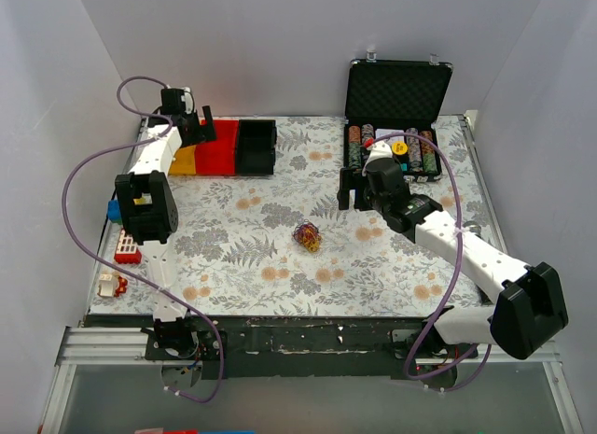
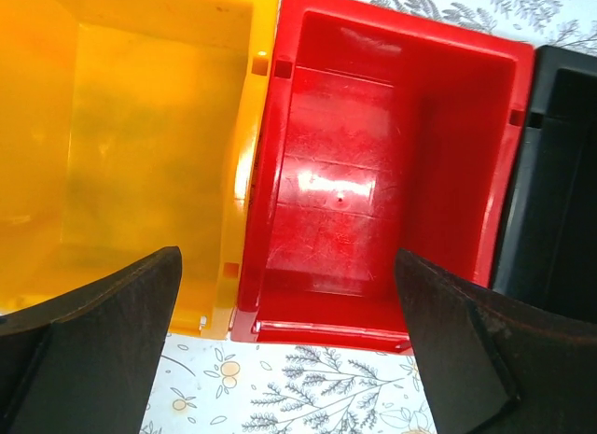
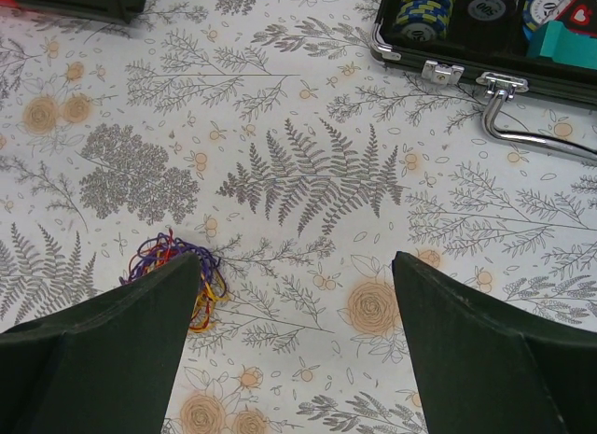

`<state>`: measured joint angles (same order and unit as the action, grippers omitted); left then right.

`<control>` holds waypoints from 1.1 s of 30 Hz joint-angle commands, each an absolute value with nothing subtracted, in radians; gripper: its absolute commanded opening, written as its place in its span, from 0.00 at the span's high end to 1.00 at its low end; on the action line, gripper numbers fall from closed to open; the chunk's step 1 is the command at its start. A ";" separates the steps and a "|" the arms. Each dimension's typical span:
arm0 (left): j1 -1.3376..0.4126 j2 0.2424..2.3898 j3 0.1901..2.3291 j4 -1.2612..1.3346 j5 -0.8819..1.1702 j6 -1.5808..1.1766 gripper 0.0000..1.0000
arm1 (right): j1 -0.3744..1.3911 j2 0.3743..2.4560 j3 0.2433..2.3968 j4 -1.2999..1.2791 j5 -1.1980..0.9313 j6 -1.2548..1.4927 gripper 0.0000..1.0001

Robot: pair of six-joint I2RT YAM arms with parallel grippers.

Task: Untangle the cables

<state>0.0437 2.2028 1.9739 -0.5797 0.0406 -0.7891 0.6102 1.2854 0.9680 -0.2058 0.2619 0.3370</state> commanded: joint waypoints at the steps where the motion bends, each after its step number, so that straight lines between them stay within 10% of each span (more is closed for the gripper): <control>1: 0.044 2.217 1.996 -0.566 0.014 -0.776 0.03 | 0.615 1.258 0.962 -0.134 0.238 0.331 0.08; 11: 0.046 2.247 1.922 -0.480 -0.048 -0.735 0.28 | 0.615 1.256 0.925 -0.080 0.189 0.347 0.12; 21: 0.015 2.185 1.729 -0.365 -0.055 -0.700 0.82 | 0.617 1.233 0.891 -0.055 0.161 0.357 0.20; 33: -0.141 1.947 1.356 -0.311 -0.020 -0.729 0.84 | 0.621 1.224 0.845 -0.046 0.137 0.376 0.25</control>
